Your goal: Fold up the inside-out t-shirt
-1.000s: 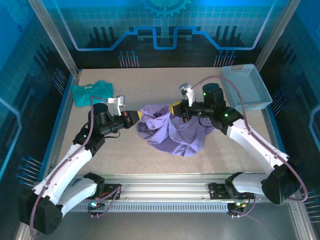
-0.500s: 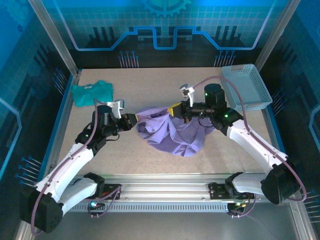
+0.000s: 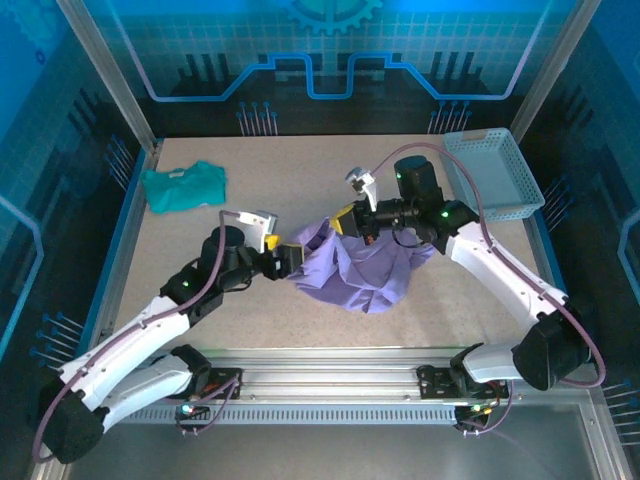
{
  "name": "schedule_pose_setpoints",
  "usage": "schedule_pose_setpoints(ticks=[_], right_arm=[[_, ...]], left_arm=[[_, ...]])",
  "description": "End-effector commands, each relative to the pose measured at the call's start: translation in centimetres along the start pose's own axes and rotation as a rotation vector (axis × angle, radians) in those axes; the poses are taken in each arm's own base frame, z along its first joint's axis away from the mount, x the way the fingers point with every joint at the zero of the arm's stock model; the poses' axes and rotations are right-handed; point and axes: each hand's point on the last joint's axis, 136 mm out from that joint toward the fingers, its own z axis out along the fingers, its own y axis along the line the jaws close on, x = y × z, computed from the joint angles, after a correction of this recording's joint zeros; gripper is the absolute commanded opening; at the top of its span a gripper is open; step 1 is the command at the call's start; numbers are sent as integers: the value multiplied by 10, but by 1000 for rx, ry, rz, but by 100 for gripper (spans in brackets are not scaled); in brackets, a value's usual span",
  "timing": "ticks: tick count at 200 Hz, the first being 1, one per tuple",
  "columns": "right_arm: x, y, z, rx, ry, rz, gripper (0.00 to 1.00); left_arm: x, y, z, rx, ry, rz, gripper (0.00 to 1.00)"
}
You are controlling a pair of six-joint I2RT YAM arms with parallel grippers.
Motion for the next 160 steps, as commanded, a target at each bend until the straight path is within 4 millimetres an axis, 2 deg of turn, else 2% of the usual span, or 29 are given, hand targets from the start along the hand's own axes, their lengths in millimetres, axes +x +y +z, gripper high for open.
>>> schedule_pose_setpoints(ticks=[1,17,33,44,54,64,70,72,73,79,84,92,100,116,144,154,160], right_arm=[[11,10,2,-52,72,-26,0],[14,13,2,-79,90,-42,0],[20,16,1,-93,114,-62,0],[25,16,0,-93,130,-78,0],[29,9,0,-56,152,-77,0],[32,-14,1,76,176,-34,0],[33,-43,-4,241,184,48,0],[33,-61,-11,351,189,95,1],[33,-61,-11,351,189,95,1],[41,-92,-28,573,214,178,11],[46,-102,-36,665,223,198,18],[50,-107,-42,740,212,212,27],[50,-103,-44,759,164,220,32],[53,-83,-39,718,86,238,37],[65,-40,-22,632,30,205,43],[70,-31,-17,615,25,208,46],[74,-27,-13,604,20,209,51]], left_arm=[[-21,-22,9,63,-50,146,77],[-24,-23,19,63,-40,159,76],[-26,-20,31,39,-19,185,69],[-25,-21,42,48,9,190,58],[-22,-27,50,80,47,167,40],[-20,-36,53,131,90,121,24],[-21,-43,53,165,105,81,16],[-21,-44,52,173,109,62,14],[-21,-46,52,180,110,55,12],[-24,-52,49,211,109,-3,5],[-26,-57,47,235,102,-57,0],[-31,-64,43,265,89,-164,0],[-34,-66,41,277,84,-269,0],[-33,-66,41,264,90,-386,0],[-29,-59,42,225,66,-436,0],[-29,-59,42,226,68,-440,0],[-29,-60,43,227,71,-440,0]])
